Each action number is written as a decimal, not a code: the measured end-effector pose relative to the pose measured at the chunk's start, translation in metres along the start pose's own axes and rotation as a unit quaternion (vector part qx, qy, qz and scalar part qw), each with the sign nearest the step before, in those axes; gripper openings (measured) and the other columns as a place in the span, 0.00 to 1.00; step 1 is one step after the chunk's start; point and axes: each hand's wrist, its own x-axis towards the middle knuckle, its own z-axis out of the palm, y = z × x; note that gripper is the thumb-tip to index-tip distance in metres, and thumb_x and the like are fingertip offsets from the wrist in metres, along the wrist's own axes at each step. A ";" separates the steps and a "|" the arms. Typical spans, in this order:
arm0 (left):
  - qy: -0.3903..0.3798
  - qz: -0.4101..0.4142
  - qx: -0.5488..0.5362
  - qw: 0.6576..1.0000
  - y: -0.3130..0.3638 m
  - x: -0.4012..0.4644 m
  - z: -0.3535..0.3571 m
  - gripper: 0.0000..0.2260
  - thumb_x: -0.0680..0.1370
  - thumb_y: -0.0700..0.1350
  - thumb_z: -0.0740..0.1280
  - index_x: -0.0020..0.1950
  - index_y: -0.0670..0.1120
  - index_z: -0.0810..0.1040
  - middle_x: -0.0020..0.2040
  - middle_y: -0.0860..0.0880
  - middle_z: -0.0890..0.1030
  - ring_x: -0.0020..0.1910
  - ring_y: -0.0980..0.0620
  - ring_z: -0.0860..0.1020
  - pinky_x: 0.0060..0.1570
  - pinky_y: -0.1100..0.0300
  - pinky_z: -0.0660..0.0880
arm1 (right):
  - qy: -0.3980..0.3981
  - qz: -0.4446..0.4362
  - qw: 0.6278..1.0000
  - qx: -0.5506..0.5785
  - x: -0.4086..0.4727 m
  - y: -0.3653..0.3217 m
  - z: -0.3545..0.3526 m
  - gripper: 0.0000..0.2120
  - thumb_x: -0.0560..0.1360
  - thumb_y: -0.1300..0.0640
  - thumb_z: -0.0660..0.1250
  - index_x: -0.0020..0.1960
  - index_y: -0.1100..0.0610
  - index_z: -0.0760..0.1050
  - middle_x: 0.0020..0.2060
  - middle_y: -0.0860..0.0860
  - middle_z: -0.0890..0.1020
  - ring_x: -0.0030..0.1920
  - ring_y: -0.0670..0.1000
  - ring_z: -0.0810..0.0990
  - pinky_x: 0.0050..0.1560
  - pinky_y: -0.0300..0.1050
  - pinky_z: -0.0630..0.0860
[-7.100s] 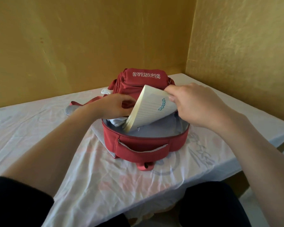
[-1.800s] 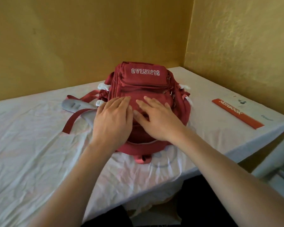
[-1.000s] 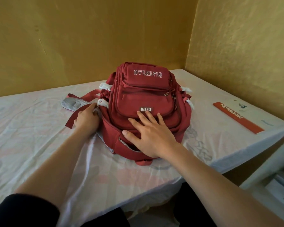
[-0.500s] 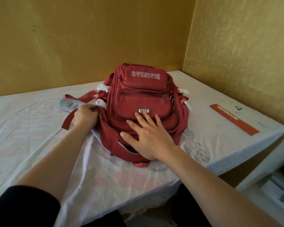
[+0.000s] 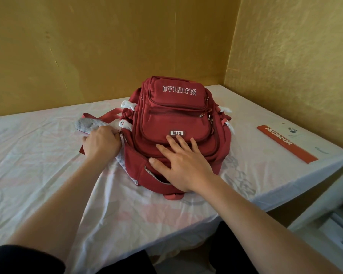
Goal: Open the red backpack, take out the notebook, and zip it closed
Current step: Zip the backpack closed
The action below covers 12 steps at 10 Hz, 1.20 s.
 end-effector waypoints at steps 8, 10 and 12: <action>0.090 0.090 -0.032 0.991 0.017 -0.076 -0.021 0.08 0.76 0.34 0.66 0.42 0.35 0.84 0.41 0.37 0.82 0.42 0.35 0.79 0.41 0.47 0.74 | 0.000 0.003 1.000 0.005 -0.004 0.000 0.000 0.40 0.76 0.25 0.36 0.81 0.41 0.57 0.84 0.48 0.50 0.83 0.54 0.45 0.80 0.64 0.41; 0.096 0.078 -0.080 0.989 0.025 -0.097 -0.030 0.09 0.75 0.33 0.67 0.34 0.36 0.79 0.30 0.41 0.79 0.33 0.39 0.76 0.36 0.49 0.72 | 0.005 0.003 1.000 0.002 -0.004 0.000 0.001 0.39 0.76 0.25 0.37 0.81 0.41 0.57 0.84 0.48 0.51 0.83 0.54 0.46 0.80 0.64 0.41; 0.066 0.060 -0.093 0.992 0.031 -0.118 -0.042 0.10 0.76 0.37 0.67 0.35 0.41 0.82 0.31 0.42 0.81 0.33 0.41 0.76 0.37 0.49 0.73 | 0.009 0.005 1.000 -0.002 -0.005 0.000 0.003 0.39 0.76 0.25 0.36 0.81 0.40 0.57 0.84 0.48 0.50 0.83 0.53 0.46 0.80 0.64 0.42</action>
